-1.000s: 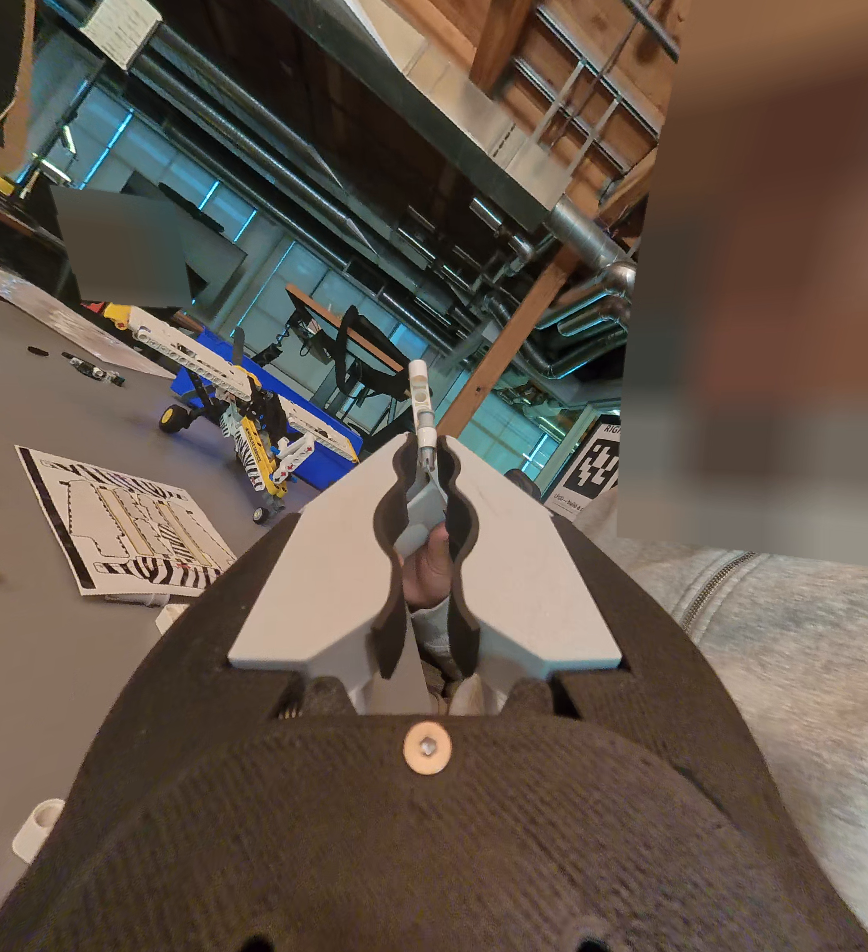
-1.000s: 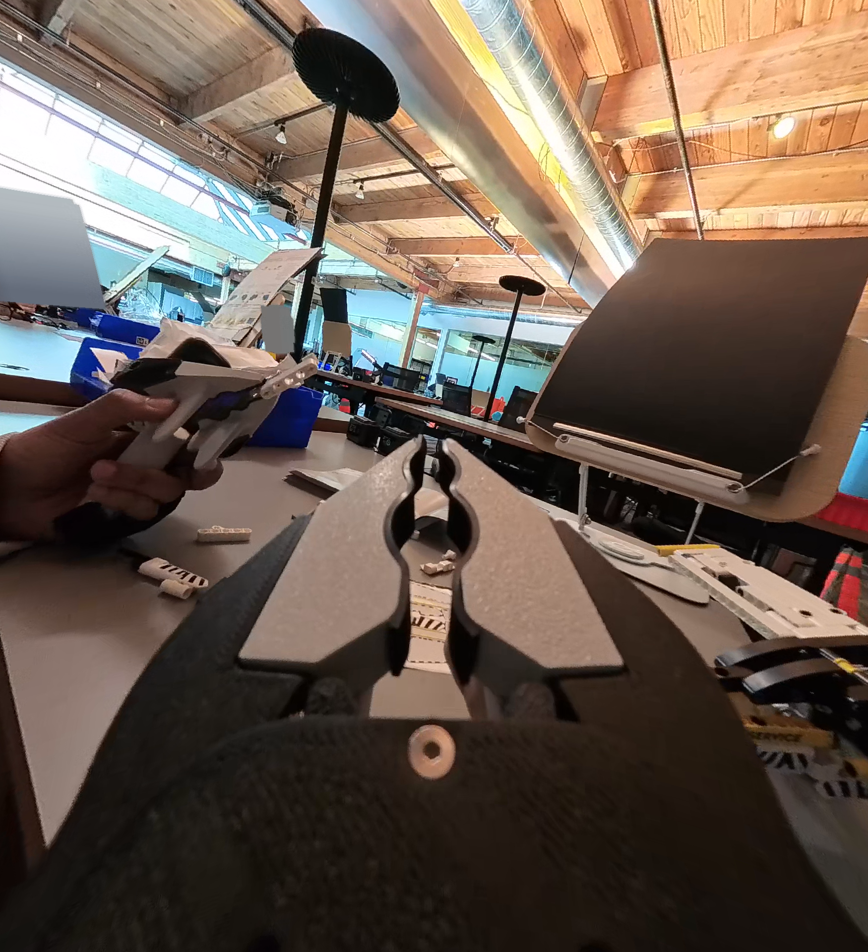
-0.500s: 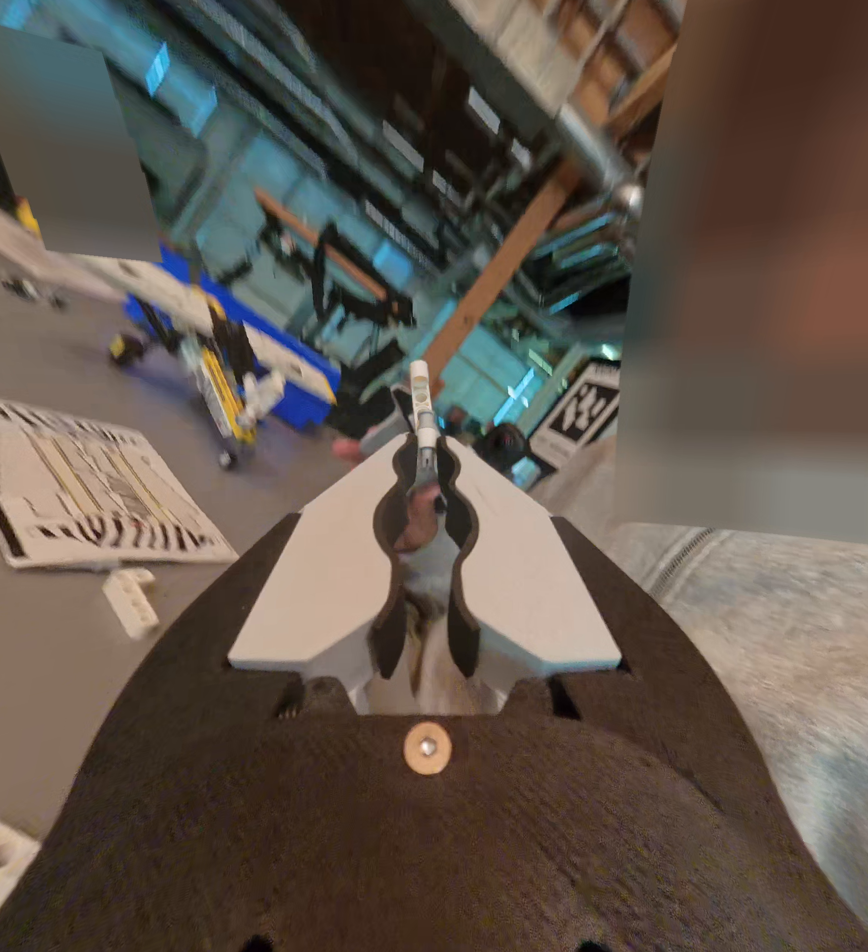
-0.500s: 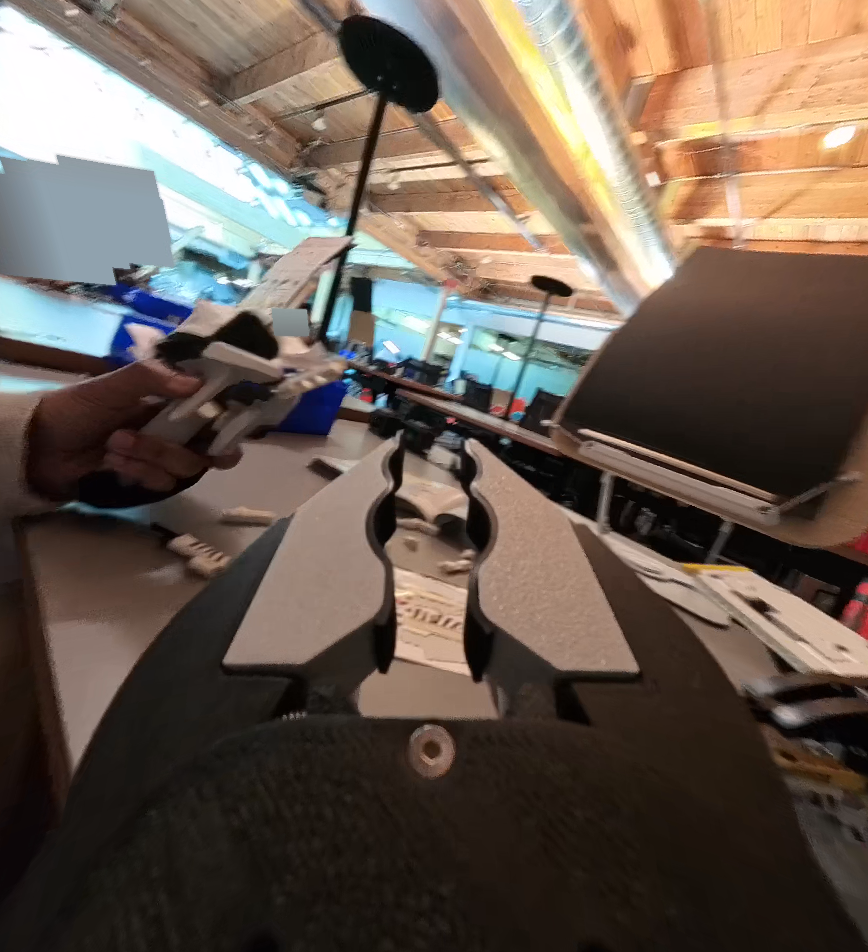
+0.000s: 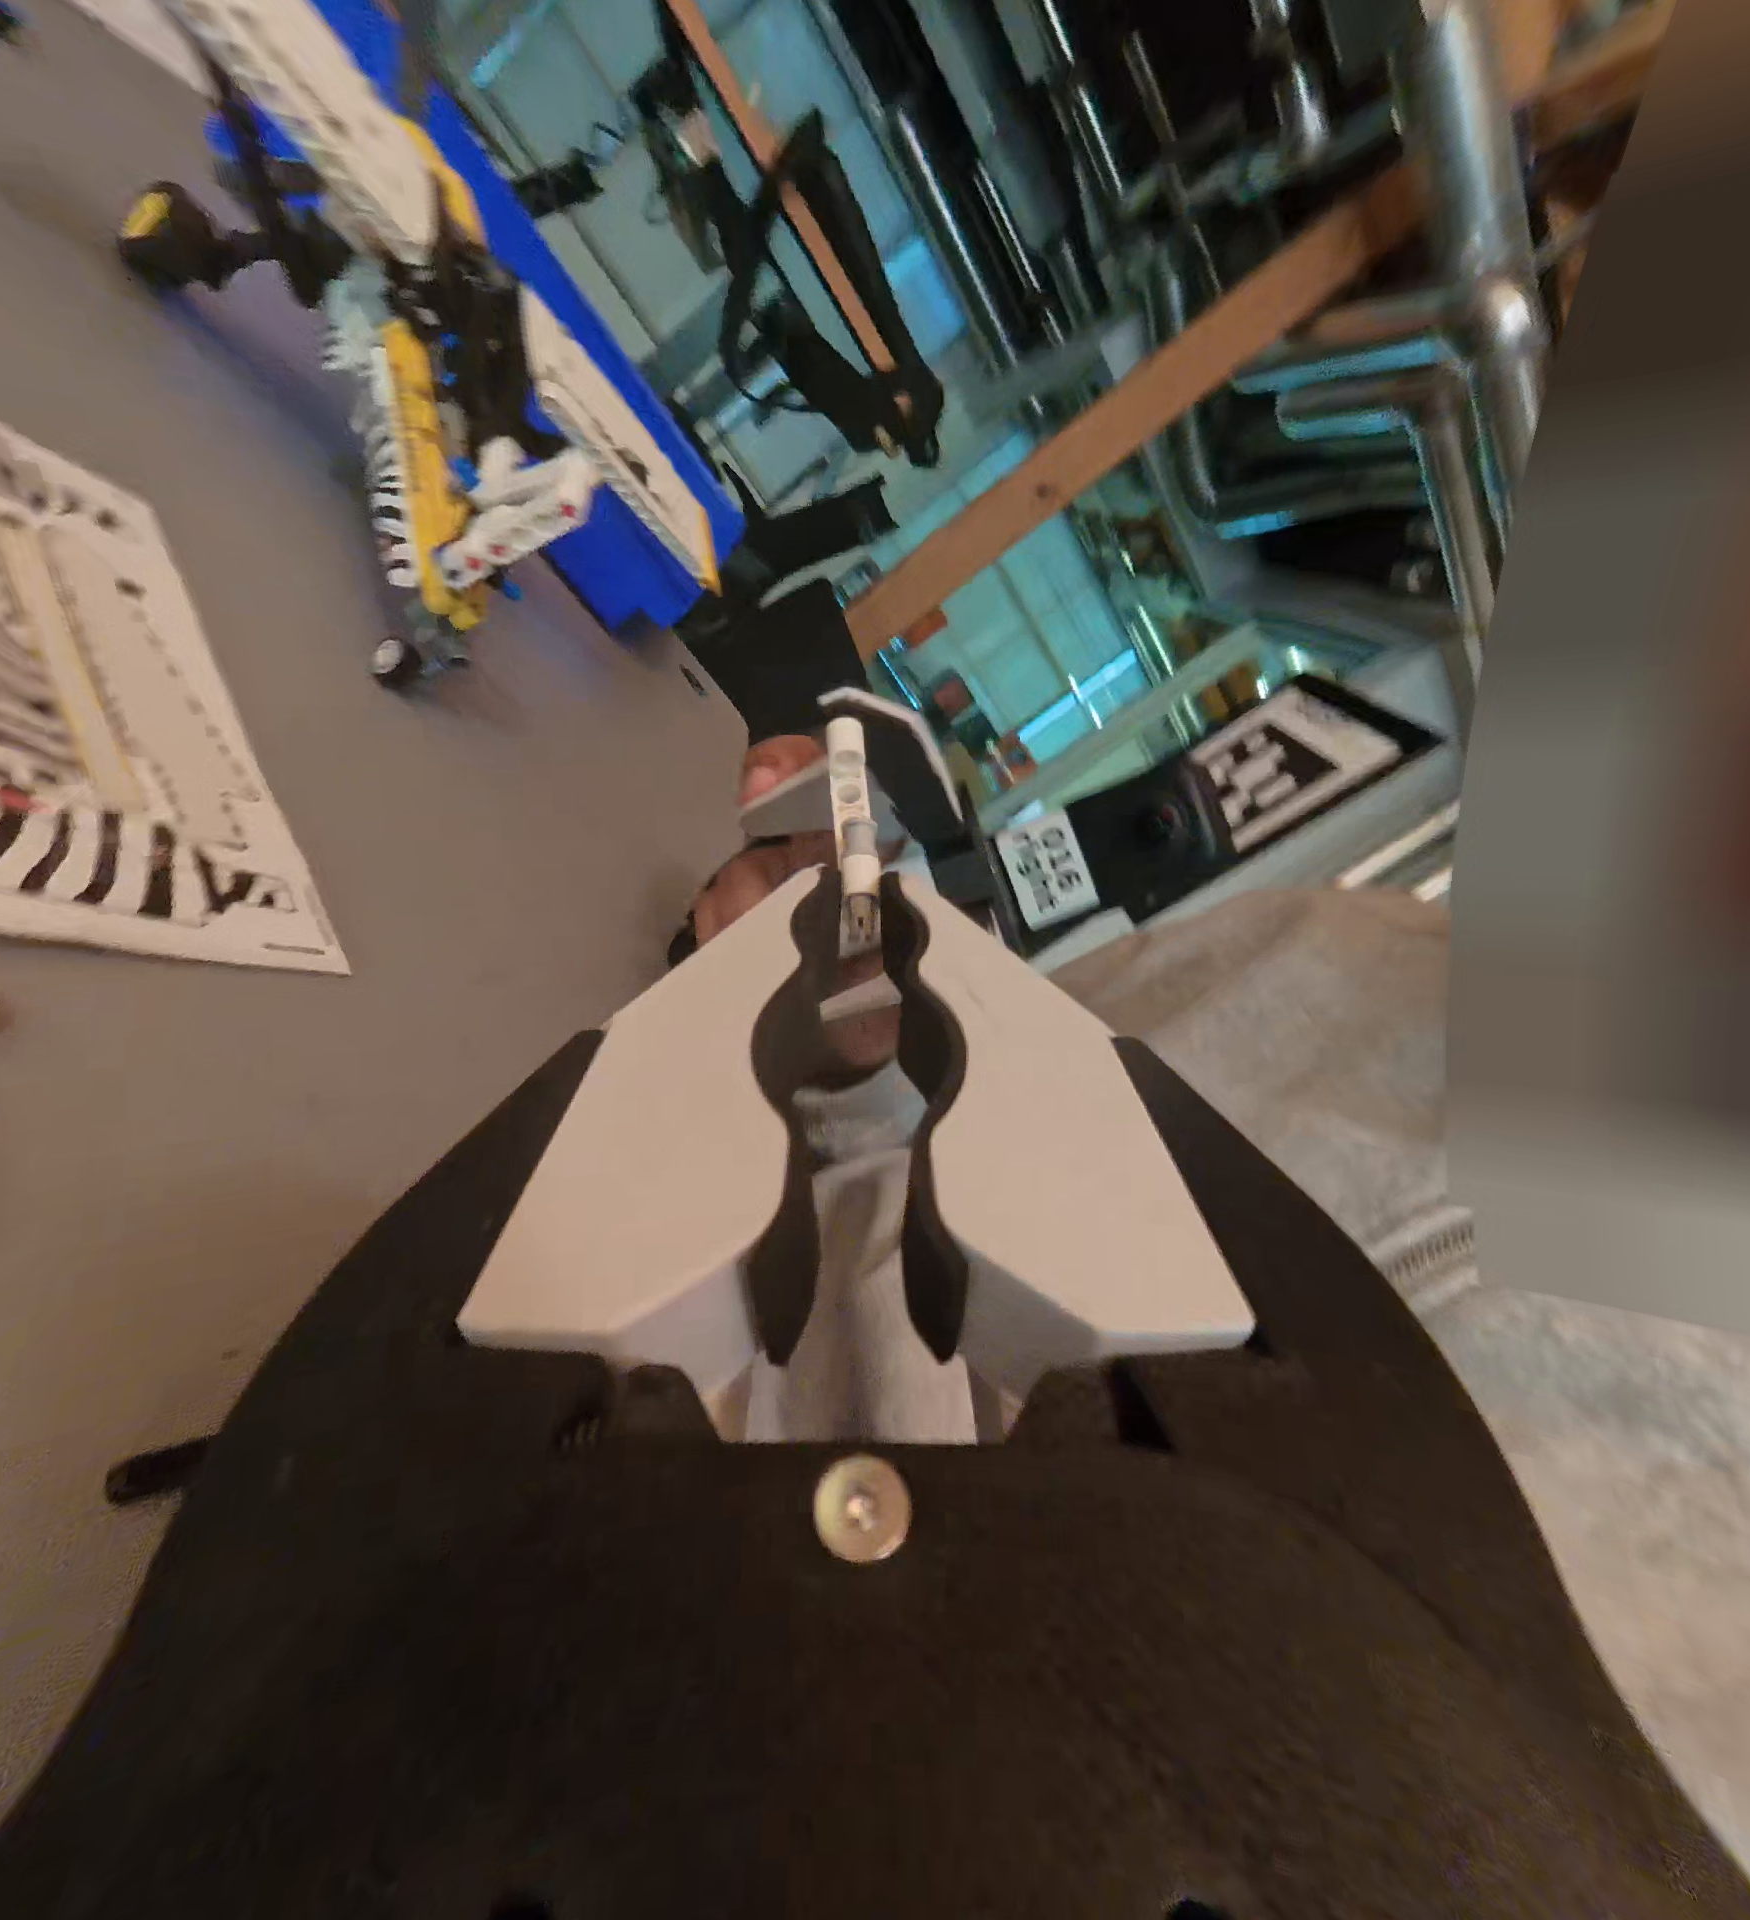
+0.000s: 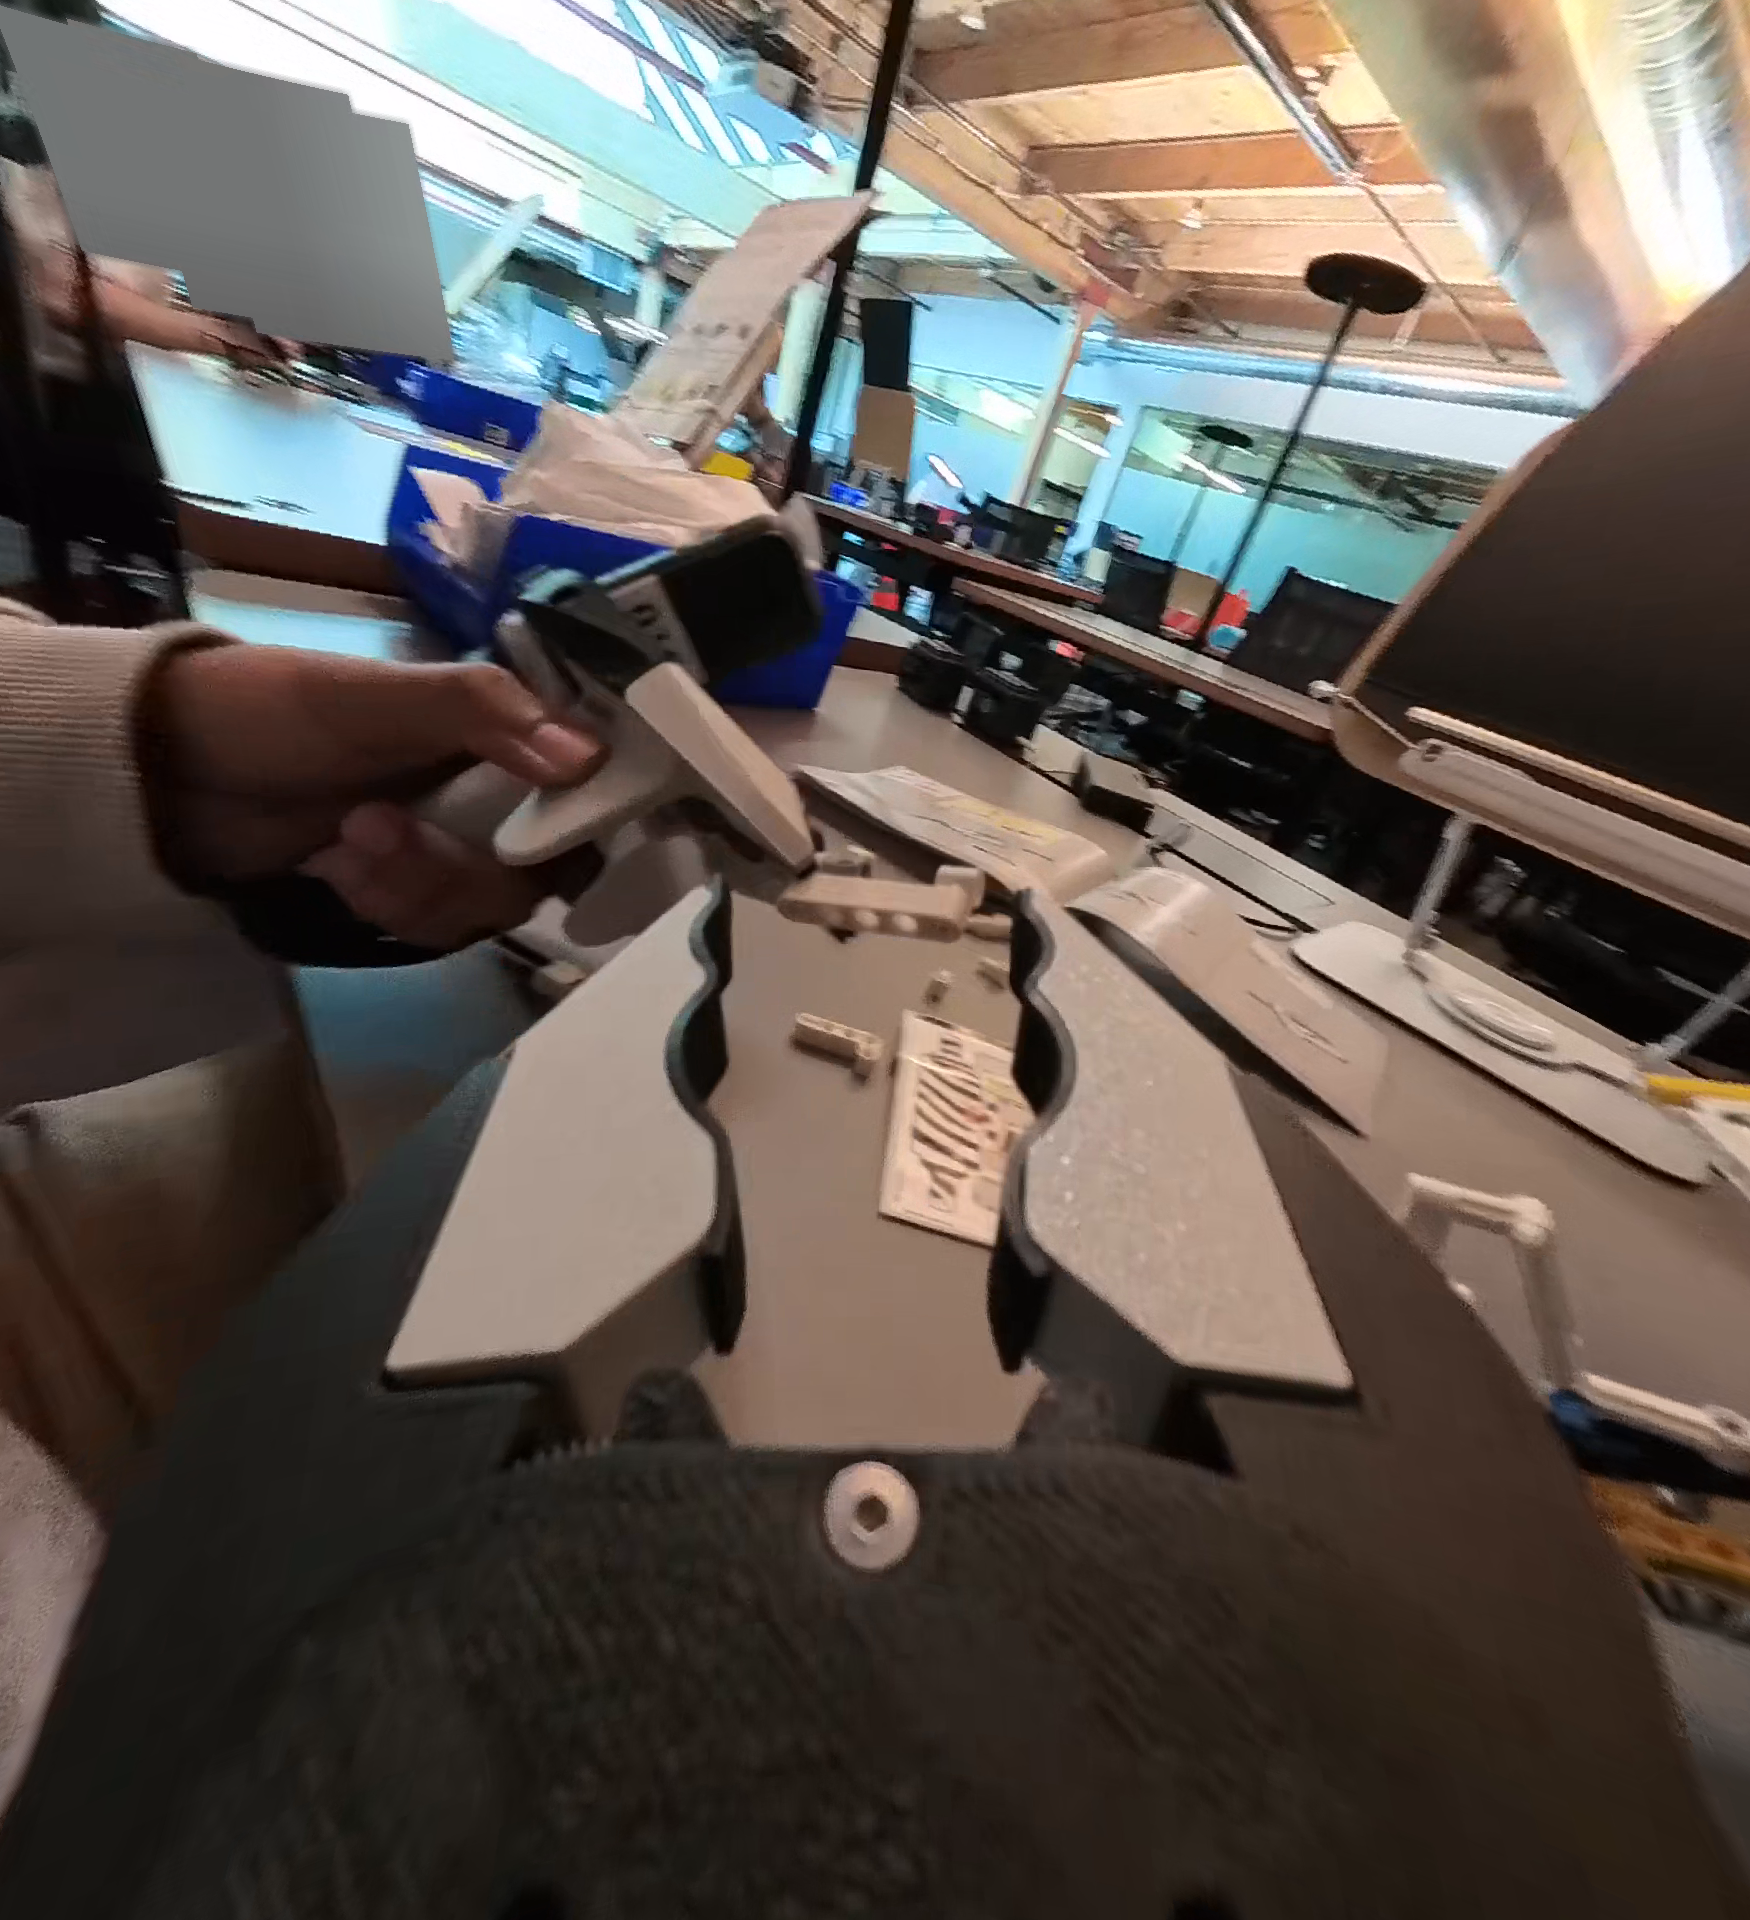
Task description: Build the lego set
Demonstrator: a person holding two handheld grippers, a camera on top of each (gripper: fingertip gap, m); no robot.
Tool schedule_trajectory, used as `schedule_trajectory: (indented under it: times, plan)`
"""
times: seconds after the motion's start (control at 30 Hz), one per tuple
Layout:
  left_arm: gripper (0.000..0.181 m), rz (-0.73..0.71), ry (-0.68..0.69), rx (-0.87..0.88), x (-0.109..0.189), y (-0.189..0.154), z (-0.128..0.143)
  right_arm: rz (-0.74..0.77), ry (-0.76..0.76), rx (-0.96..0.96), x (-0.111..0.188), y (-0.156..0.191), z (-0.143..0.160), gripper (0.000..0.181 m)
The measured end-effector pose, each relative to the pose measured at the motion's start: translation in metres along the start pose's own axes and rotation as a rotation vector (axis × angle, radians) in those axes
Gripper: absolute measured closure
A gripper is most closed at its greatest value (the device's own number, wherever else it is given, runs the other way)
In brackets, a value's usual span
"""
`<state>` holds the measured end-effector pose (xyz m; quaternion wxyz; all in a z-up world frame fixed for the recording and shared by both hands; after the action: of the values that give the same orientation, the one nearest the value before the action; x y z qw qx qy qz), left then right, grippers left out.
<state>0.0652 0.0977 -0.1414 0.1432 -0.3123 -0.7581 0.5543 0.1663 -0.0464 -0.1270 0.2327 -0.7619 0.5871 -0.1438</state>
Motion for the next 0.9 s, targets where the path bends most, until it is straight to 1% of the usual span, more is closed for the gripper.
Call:
schedule_trajectory:
  times: [0.03,0.07,0.1,0.13,0.23,0.3,0.4,0.53,0.63,0.77,0.9]
  plan:
    - [0.175,-0.005,-0.053,0.042,0.0,0.003,-0.001,0.051,0.033,0.014,-0.001,-0.002,0.002,0.133]
    - [0.175,0.032,-0.115,0.077,0.001,0.003,-0.001,0.1,0.06,0.036,-0.001,-0.003,0.003,0.133]
    - [0.175,0.063,-0.153,0.114,0.0,0.005,0.0,0.117,0.068,0.064,-0.002,-0.001,0.003,0.133]
    - [0.175,0.074,-0.16,0.134,-0.003,0.006,0.002,0.134,0.073,0.092,-0.003,0.001,0.003,0.135]
    - [0.174,0.071,-0.171,0.127,-0.011,0.008,0.008,0.14,0.08,0.137,-0.005,0.005,0.002,0.136]
    - [0.175,0.082,-0.178,0.134,-0.013,0.008,0.009,0.143,0.063,0.106,-0.004,0.002,0.002,0.142]
    - [0.175,0.089,-0.157,0.138,-0.013,0.009,0.009,0.097,0.043,0.047,-0.002,-0.003,0.003,0.143]
    - [0.17,0.074,-0.102,0.104,-0.011,0.007,0.008,0.061,0.017,0.009,0.001,-0.006,0.004,0.142]
    - [0.166,0.013,-0.134,-0.041,0.001,0.0,0.0,0.095,0.043,0.038,0.009,-0.015,0.01,0.143]
    - [0.166,-0.101,-0.21,-0.291,0.034,-0.012,-0.012,-0.05,0.09,-0.052,0.007,-0.021,0.016,0.142]
    - [0.169,-0.265,-0.288,-0.491,0.067,-0.015,-0.019,-0.128,0.124,-0.198,0.0,-0.031,0.024,0.142]
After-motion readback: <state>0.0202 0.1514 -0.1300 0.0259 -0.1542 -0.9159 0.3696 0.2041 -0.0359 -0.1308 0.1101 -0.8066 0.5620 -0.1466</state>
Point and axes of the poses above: each gripper's, where its closed fingertips meet, x back along the fingers, z out of its underside, y = z × x across the jaws, the point moved 9 cm from there along x, back along the fingers, and after that the axes turned 15 degrees about x, right-handed, at the moved point
